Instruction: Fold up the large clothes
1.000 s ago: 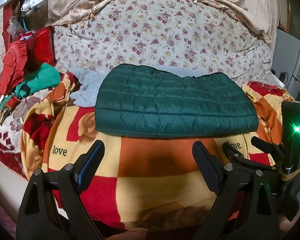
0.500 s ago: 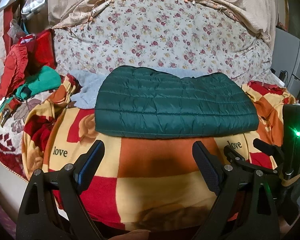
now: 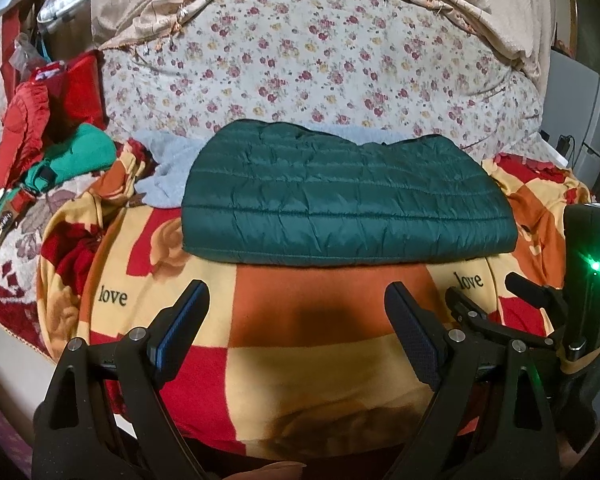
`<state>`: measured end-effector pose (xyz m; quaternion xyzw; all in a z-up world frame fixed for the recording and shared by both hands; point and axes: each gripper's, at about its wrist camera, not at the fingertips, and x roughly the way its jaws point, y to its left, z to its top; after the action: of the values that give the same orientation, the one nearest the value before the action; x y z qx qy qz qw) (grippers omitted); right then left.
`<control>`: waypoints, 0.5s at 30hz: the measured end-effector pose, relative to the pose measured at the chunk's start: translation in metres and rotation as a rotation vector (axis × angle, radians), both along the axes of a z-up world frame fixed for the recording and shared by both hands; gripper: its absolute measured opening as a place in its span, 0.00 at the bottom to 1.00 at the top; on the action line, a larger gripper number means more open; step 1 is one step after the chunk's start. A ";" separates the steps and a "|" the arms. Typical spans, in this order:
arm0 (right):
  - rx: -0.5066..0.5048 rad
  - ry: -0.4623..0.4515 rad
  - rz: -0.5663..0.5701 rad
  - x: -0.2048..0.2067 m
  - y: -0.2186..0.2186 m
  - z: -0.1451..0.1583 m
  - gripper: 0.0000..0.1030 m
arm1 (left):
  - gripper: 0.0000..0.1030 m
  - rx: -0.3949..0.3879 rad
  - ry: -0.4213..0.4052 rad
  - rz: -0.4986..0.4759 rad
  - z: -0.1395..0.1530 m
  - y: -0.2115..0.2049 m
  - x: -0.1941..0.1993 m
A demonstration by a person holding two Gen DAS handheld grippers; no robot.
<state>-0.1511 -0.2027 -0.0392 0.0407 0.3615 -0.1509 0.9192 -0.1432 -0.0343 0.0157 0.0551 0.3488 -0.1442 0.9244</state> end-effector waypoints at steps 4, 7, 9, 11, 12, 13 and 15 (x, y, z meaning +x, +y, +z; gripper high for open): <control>0.003 0.002 -0.005 0.000 -0.001 -0.001 0.69 | 0.87 -0.005 0.017 0.000 -0.004 0.001 0.003; 0.003 0.003 -0.007 0.001 -0.001 -0.001 0.69 | 0.87 -0.012 0.028 -0.003 -0.006 0.002 0.004; 0.003 0.007 -0.006 0.001 -0.001 -0.002 0.69 | 0.87 -0.014 0.038 -0.003 -0.008 0.002 0.005; 0.004 0.010 -0.006 0.001 -0.001 -0.003 0.69 | 0.87 -0.015 0.046 -0.003 -0.009 0.002 0.006; 0.004 0.013 -0.006 0.001 -0.001 -0.004 0.69 | 0.87 -0.015 0.049 -0.004 -0.010 0.003 0.007; 0.003 0.013 -0.006 0.001 0.000 -0.005 0.69 | 0.87 -0.014 0.050 -0.004 -0.011 0.003 0.007; 0.000 0.011 -0.007 0.001 0.000 -0.005 0.69 | 0.87 -0.013 0.048 -0.004 -0.011 0.003 0.007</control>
<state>-0.1505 -0.2030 -0.0438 0.0412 0.3663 -0.1542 0.9167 -0.1360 -0.0314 0.0044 0.0463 0.3698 -0.1497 0.9158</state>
